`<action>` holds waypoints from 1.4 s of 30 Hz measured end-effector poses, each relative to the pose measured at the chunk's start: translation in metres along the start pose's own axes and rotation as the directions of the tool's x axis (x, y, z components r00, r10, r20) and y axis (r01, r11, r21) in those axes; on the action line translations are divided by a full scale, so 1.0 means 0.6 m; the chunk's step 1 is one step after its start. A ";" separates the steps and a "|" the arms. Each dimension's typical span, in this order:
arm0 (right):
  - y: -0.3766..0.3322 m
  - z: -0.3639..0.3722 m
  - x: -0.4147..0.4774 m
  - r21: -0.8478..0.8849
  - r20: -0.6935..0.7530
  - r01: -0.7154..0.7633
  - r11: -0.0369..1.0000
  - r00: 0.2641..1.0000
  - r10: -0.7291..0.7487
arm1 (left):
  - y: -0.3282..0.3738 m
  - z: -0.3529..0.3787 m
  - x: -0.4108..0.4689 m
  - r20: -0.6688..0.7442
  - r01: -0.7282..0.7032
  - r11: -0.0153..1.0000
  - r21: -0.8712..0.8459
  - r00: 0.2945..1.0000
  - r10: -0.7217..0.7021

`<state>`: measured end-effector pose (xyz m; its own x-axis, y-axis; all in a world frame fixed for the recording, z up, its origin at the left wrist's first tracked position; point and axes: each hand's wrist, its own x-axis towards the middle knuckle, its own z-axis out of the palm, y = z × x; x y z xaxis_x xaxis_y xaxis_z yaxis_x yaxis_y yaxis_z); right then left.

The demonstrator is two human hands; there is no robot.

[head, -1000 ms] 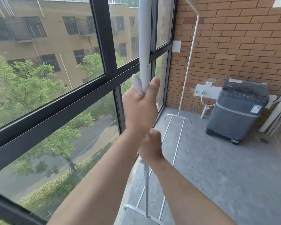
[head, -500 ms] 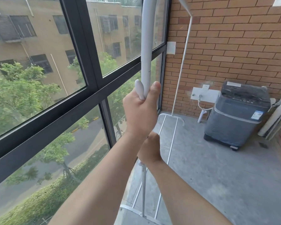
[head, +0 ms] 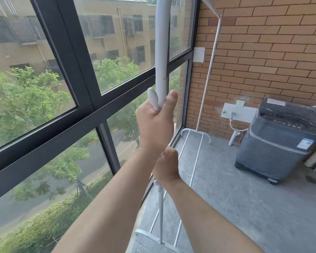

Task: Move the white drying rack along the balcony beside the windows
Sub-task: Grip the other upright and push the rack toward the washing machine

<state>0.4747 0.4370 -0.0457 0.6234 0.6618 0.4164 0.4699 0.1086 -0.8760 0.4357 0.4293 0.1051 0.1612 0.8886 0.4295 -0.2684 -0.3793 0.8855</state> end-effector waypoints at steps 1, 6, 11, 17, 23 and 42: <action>0.008 -0.001 0.012 0.003 0.004 0.000 1.000 1.000 0.000 | -0.004 0.009 0.008 -0.005 0.000 1.000 0.004 1.000 0.000; 0.033 0.001 0.053 0.007 0.006 -0.023 1.000 1.000 0.023 | -0.030 0.037 0.040 0.002 0.013 1.000 -0.006 1.000 -0.013; 0.041 0.015 0.090 -0.009 -0.007 0.025 1.000 1.000 -0.025 | -0.056 0.043 0.080 0.016 0.009 1.000 0.000 1.000 -0.009; 0.051 0.045 0.125 -0.045 -0.018 -0.002 0.999 1.000 0.001 | -0.082 0.036 0.130 0.031 -0.005 1.000 -0.012 1.000 0.005; 0.068 0.072 0.152 -0.068 -0.029 -0.032 0.997 0.999 0.030 | -0.106 0.031 0.161 0.044 0.026 1.000 -0.005 0.999 -0.026; 0.129 0.077 0.235 -0.088 -0.014 -0.009 0.996 1.000 0.008 | -0.160 0.087 0.219 -0.017 0.056 0.998 0.006 0.998 -0.056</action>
<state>0.5704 0.5730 -0.0661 0.6355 0.6525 0.4127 0.5174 0.0367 -0.8549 0.5323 0.5689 0.0861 0.1600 0.9126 0.3763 -0.2531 -0.3306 0.9092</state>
